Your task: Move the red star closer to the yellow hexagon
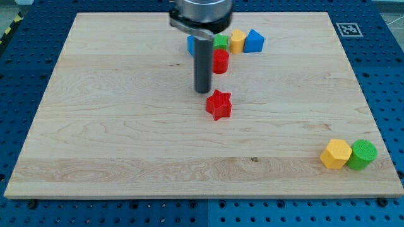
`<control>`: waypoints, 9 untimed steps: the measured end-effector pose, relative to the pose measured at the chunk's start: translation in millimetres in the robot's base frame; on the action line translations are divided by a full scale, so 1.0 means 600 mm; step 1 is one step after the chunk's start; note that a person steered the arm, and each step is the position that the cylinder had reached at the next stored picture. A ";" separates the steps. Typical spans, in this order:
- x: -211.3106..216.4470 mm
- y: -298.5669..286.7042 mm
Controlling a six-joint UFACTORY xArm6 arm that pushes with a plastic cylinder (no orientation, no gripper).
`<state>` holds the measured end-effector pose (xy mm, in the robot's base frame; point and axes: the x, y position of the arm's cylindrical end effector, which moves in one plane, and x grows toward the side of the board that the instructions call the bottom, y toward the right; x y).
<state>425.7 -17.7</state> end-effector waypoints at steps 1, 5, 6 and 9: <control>0.004 -0.032; 0.089 0.080; 0.119 0.110; 0.179 0.229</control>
<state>533.0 119.9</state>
